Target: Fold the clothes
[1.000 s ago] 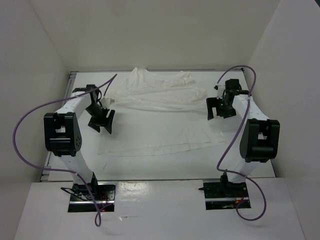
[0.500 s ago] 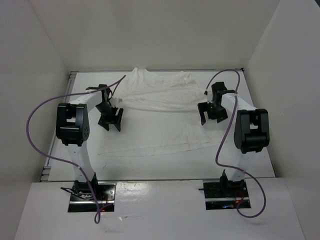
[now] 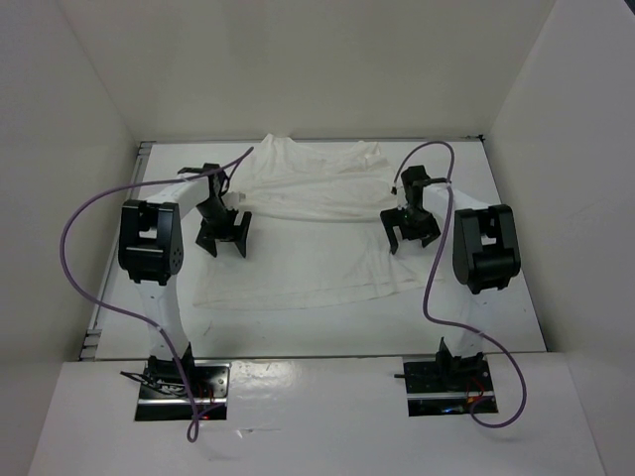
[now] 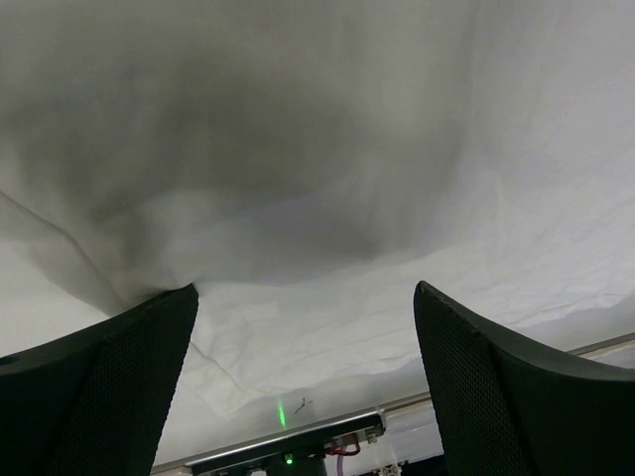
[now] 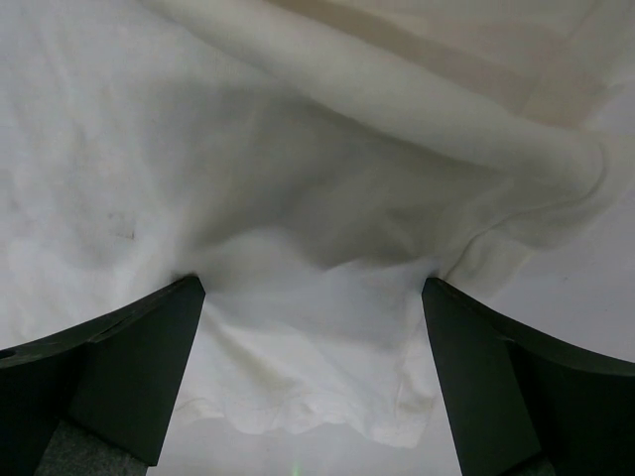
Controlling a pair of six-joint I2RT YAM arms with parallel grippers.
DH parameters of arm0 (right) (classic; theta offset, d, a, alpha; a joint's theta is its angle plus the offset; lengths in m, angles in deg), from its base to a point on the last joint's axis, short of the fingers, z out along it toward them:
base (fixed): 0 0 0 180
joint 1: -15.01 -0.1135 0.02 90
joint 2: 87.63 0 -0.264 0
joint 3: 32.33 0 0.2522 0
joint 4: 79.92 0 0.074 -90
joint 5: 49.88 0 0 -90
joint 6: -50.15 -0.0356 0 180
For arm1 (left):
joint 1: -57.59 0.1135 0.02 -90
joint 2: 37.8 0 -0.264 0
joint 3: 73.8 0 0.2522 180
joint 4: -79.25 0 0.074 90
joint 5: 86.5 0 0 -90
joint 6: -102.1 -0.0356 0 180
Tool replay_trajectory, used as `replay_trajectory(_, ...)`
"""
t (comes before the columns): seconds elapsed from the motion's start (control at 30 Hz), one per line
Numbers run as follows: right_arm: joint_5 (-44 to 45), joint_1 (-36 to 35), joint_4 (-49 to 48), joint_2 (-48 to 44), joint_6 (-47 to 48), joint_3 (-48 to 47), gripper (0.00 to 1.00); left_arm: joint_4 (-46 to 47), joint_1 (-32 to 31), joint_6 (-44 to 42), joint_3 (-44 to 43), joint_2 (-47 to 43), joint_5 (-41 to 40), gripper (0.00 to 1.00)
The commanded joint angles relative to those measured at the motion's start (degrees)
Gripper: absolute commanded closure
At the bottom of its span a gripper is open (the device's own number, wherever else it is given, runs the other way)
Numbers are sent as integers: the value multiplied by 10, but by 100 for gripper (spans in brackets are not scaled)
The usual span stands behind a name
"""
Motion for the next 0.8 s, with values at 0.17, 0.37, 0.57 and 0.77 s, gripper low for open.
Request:
replay_trajectory(0.17, 24, -4, -20, 70, -13, -44, 0, 35, 0, 7, -38, 60, -55, 2)
replay_trajectory(0.37, 43, -4, -20, 90, -19, -68, 0, 41, 5, 12, -90, 97, -69, 2)
replay_trajectory(0.57, 65, -4, -20, 107, -19, -81, 0, 41, 11, 12, -156, 130, -69, 1)
replay_trajectory(0.77, 70, 3, -20, 124, -19, -116, 0, 41, 16, 12, -196, 156, -63, 1)
